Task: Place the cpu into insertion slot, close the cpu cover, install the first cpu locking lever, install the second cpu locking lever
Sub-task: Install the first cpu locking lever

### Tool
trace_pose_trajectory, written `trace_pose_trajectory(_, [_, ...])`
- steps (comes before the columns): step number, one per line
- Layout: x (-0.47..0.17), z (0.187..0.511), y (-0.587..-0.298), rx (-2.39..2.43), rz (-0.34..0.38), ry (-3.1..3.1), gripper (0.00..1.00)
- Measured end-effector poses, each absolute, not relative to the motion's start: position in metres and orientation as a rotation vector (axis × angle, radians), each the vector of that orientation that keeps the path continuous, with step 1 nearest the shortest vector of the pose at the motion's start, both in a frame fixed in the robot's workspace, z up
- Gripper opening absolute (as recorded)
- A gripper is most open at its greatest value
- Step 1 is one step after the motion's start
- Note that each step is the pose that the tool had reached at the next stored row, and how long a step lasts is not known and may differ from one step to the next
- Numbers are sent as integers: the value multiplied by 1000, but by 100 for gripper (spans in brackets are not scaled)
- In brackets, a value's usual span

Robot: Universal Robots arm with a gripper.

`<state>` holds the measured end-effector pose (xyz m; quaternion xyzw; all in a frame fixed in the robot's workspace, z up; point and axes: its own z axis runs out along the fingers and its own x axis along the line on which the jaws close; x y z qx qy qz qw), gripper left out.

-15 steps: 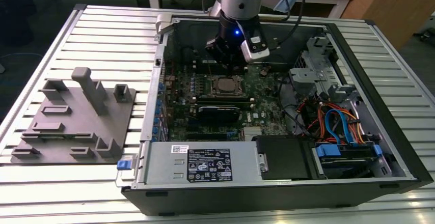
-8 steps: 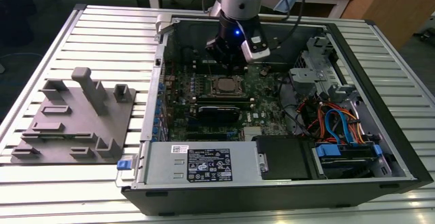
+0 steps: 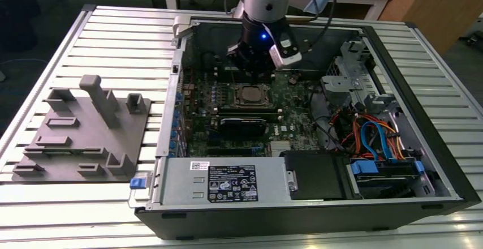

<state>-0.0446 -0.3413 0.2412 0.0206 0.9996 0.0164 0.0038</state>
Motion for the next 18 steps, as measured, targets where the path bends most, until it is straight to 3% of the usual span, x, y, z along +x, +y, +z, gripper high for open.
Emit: trace_pose_trajectory(18, [-52, 241, -341, 64, 55, 3133, 10])
